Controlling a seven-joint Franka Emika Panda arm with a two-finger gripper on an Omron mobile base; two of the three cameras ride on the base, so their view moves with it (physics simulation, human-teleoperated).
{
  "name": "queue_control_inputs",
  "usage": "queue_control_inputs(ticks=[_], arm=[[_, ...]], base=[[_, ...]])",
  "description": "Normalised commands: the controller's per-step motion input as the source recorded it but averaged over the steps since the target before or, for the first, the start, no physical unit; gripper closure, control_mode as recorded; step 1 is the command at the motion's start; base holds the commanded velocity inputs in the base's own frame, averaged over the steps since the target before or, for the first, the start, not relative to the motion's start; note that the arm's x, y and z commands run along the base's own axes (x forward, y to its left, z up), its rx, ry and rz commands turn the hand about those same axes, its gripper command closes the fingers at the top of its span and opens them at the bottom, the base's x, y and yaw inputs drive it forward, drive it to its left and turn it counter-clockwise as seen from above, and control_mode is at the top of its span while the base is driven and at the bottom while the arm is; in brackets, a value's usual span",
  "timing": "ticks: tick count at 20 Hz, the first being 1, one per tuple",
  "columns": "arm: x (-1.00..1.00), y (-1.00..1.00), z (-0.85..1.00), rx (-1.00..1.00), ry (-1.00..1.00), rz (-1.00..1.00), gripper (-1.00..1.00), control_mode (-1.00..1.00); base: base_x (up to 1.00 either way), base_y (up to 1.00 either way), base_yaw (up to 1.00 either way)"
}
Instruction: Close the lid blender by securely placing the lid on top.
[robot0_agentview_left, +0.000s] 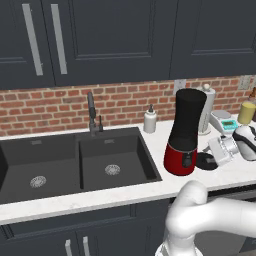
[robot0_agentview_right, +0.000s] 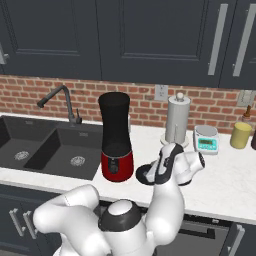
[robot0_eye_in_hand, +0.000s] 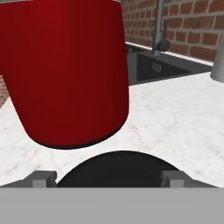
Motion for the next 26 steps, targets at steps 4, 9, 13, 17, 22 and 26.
queue_control_inputs(ticks=[4, 9, 13, 17, 22, 26], arm=[[0.13, -0.19, -0.2, 0.0, 0.0, 0.03, -1.0, -1.0], [0.12, -0.27, -0.16, 0.0, 0.0, 0.02, -1.0, -1.0], [0.01, -0.43, -0.2, 0.0, 0.0, 0.02, -1.0, -1.0], [0.0, -0.28, -0.25, 0.0, 0.0, 0.05, -1.0, -1.0], [-0.01, -0.04, -0.34, 0.0, 0.0, 0.04, -1.0, -1.0], [0.0, 0.12, -0.17, -0.03, 0.0, 0.0, -1.0, -1.0]], base=[[0.0, 0.0, 0.0], [0.0, 0.0, 0.0], [0.0, 0.0, 0.0], [0.0, 0.0, 0.0], [0.0, 0.0, 0.0], [0.0, 0.0, 0.0]])
